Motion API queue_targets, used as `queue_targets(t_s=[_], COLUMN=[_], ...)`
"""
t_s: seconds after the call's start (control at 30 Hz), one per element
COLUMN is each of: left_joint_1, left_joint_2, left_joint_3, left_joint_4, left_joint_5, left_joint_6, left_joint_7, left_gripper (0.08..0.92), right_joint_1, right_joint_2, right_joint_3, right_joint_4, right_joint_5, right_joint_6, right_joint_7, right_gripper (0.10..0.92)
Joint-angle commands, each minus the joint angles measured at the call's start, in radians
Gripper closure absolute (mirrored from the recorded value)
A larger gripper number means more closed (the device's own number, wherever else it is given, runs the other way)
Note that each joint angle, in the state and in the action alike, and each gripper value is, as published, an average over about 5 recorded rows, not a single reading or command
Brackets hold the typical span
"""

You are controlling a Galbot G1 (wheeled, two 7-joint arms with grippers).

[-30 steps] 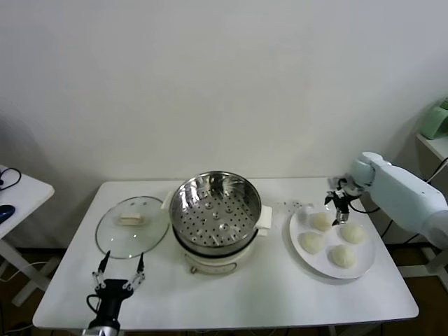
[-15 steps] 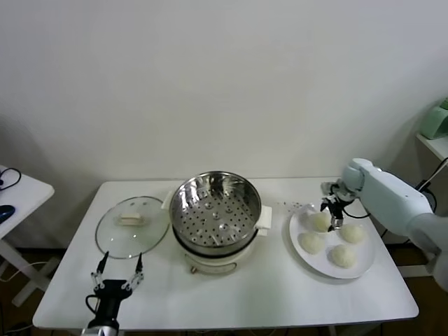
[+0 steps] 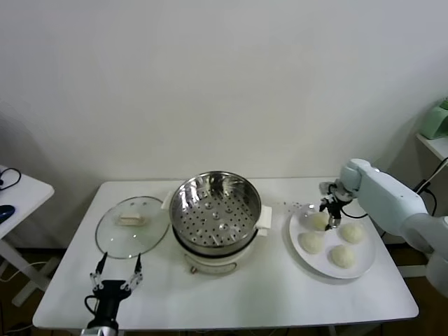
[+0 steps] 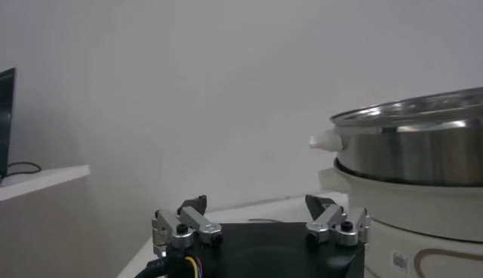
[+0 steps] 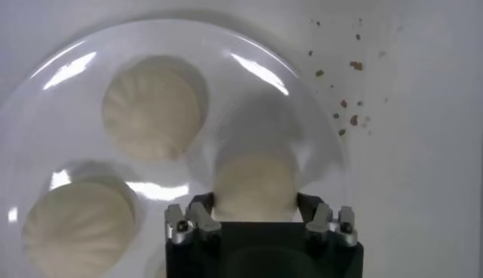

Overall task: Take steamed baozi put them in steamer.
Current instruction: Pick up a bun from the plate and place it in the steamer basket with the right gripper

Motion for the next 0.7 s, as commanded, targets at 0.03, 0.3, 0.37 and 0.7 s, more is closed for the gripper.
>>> queue_targets(t_s=[0.03,0.3,0.37,0.7], left_joint_1=[0.001,0.003,0.003,0.001], left_joint_2=[-0.002,-0.001,-0.001,-0.004], left_joint_3=[0.0,-0.001,-0.001,0.003], left_joint_4=[0.0,-0.006,-0.008,-0.01], left_joint_5=[0.0,0.001,0.001,0.006], left_joint_6=[0.001,0.005,0.007,0.017], left_joint_7=[0.0,-0.001,-0.002,-0.001], left_gripper=[0.177,0.177,0.177,0.177], right_joint_1=[-0.001,0.031,0.063,0.352], right_joint_2=[0.005,-0.009,-0.024,-0.083], right_joint_3=[0.003,-0.004,-0.029,-0.208], right_joint_4=[-0.007,0.04,0.095,0.438], right_joint_5=[-0.003,-0.023,-0.034,-0.125], right_joint_6=[0.0,0.031,0.051,0.184], right_joint_7=[-0.001,-0.004,-0.007,-0.025], right_gripper=[0.312,0.315,0.315,0.313])
